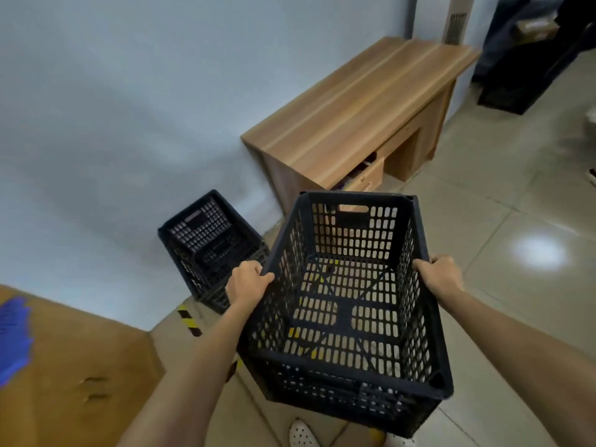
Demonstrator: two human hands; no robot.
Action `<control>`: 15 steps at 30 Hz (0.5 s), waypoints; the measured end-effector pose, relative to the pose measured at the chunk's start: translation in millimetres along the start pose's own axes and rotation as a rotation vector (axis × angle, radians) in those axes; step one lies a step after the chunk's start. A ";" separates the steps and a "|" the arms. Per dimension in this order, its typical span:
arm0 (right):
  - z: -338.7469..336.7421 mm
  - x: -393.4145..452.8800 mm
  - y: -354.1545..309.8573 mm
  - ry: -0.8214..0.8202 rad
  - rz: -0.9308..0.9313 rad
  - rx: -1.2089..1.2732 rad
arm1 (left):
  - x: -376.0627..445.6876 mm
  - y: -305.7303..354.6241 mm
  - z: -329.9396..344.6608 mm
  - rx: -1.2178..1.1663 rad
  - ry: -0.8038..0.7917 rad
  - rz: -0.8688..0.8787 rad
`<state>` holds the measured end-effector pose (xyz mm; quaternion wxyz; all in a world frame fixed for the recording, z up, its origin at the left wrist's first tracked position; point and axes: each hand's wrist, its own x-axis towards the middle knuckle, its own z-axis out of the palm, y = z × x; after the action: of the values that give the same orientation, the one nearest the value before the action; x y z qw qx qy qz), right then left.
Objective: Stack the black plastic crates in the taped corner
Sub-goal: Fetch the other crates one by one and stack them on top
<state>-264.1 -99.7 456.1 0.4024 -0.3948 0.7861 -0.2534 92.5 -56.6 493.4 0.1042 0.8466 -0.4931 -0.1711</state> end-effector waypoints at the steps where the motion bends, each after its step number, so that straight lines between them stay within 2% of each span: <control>1: 11.4 -4.2 -7.5 -0.026 -0.016 -0.008 | -1.8 -13.6 -6.8 -0.008 0.013 -0.030; 11: 134.3 -59.6 -100.6 -0.162 -0.221 -0.125 | -7.1 -151.4 -84.3 -0.110 0.212 -0.213; 15: 177.1 -83.4 -142.7 -0.165 -0.331 -0.139 | 6.4 -199.0 -118.7 -0.157 0.257 -0.225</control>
<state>-26.7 -125.1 497.3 0.3900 -0.5649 0.6906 -0.2279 301.1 36.6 532.7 0.2121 0.9006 -0.3630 -0.1101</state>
